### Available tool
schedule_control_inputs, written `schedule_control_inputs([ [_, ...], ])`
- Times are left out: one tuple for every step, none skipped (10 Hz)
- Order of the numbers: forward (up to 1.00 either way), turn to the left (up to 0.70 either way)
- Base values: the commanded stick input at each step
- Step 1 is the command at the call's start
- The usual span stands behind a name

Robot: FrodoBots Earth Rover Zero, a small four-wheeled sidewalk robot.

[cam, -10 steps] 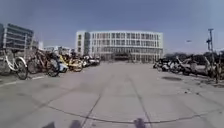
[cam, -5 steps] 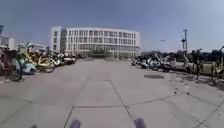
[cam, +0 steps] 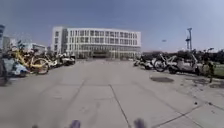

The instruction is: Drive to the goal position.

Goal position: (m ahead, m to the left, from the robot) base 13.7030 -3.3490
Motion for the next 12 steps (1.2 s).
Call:
schedule_control_inputs([
  [1.00,0.00],
  [1.00,0.00],
  [1.00,0.00],
  [1.00,0.00],
  [1.00,0.00],
  [1.00,0.00],
  [1.00,0.00],
  [1.00,0.00],
  [1.00,0.00],
  [1.00,0.00],
  [1.00,0.00],
  [1.00,0.00],
])
